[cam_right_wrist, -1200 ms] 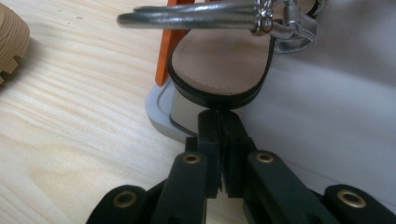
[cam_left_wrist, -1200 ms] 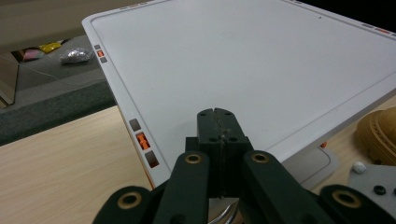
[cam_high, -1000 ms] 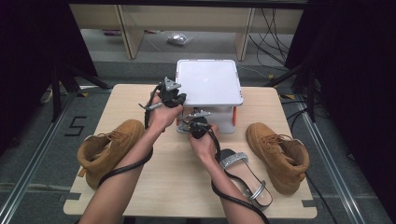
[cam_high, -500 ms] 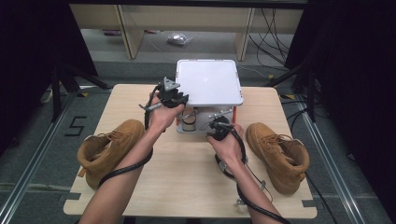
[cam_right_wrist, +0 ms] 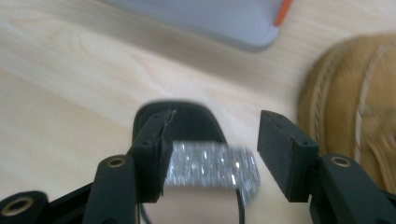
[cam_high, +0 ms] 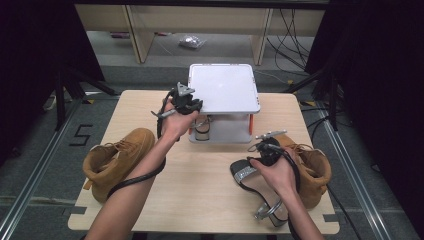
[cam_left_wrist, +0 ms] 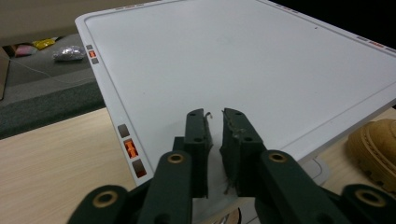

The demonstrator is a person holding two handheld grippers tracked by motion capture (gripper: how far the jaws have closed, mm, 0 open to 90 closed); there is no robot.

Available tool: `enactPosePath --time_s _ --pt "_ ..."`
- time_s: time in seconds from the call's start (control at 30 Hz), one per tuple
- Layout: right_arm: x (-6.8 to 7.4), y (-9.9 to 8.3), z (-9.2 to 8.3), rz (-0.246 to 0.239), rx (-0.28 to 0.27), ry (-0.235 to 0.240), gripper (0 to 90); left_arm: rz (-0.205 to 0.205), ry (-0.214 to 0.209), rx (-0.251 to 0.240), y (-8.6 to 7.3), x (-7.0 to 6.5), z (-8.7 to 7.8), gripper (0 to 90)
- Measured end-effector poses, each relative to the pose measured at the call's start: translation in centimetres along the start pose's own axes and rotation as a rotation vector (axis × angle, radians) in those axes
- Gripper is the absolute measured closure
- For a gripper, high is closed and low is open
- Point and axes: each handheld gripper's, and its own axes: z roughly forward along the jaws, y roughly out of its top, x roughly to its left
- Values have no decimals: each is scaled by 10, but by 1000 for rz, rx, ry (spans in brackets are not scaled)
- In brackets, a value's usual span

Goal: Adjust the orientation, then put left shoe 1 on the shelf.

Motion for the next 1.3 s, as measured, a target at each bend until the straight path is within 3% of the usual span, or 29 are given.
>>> enactPosePath --time_s 0.27,0.3,0.33,0.37,0.43,0.47,0.67,0.93,1.13,1.27,1.3 --pt "-9 -25 -23 -16 49 24 455 -17 -2 3 1 -1 1 886" --pt "-9 -27 -25 -12 61 35 455 -15 0 4 1 -1 1 888" --pt "-6 -29 -26 22 78 43 455 -13 1 7 1 -1 1 889" --pt "-7 -31 -27 -6 87 44 455 -14 2 9 1 -1 1 889" --pt "-7 -34 -27 -34 99 51 453 -19 0 7 1 -1 1 890" --pt "-5 -35 -28 -16 110 51 452 -22 -1 6 1 -1 1 891" --pt "-1 -41 -25 -11 146 59 416 -29 -2 6 0 0 0 891" --pt "1 -51 -23 -44 210 47 339 -20 0 11 1 -1 1 891" --pt "5 -55 -22 -32 235 41 306 -4 4 19 2 -1 1 892" --pt "3 -56 -18 -74 228 36 295 -7 2 18 2 -1 1 892" --pt "5 -57 -18 -53 235 44 292 -7 3 18 2 -1 1 892"
